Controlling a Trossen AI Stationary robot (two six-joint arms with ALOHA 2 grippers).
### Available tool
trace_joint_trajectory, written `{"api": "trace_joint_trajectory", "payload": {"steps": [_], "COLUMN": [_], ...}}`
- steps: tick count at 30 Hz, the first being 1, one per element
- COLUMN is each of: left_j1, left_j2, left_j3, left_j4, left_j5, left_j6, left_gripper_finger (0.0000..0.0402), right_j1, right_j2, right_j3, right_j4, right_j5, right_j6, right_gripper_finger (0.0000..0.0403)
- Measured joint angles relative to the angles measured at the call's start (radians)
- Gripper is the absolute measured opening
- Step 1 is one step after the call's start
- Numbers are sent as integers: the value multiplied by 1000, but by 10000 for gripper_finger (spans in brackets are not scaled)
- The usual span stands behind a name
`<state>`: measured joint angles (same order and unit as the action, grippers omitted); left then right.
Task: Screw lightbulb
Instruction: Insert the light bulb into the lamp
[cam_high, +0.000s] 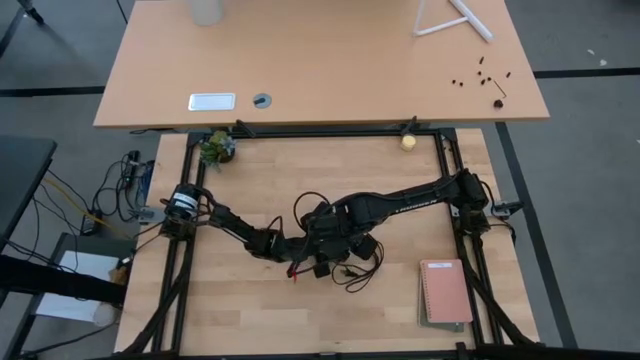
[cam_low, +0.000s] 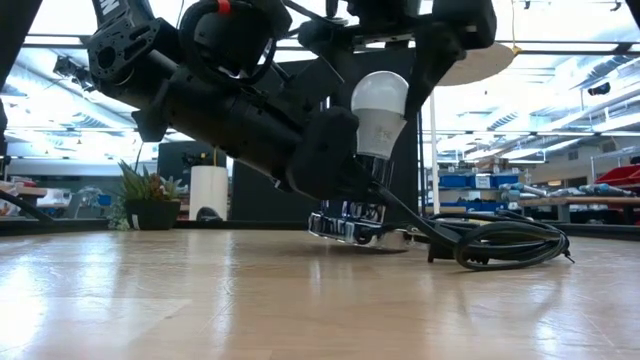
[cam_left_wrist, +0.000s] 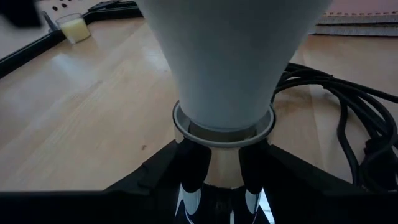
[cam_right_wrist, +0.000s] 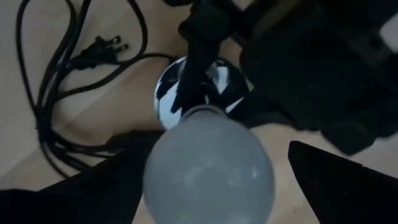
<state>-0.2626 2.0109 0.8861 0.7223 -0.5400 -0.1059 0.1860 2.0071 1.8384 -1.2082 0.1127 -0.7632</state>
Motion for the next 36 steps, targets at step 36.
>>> {"api": "trace_joint_trajectory", "payload": {"steps": [36], "left_j1": [0], "left_j2": [2], "left_j3": [0], "left_j4": [-2], "left_j5": [12], "left_j6": [-10], "left_gripper_finger": [195], "right_j1": [-5], "right_j2": [2], "right_j3": [-96], "right_j4": [97], "right_j5": [-25], "right_j6": [-52], "right_gripper_finger": [295]}}
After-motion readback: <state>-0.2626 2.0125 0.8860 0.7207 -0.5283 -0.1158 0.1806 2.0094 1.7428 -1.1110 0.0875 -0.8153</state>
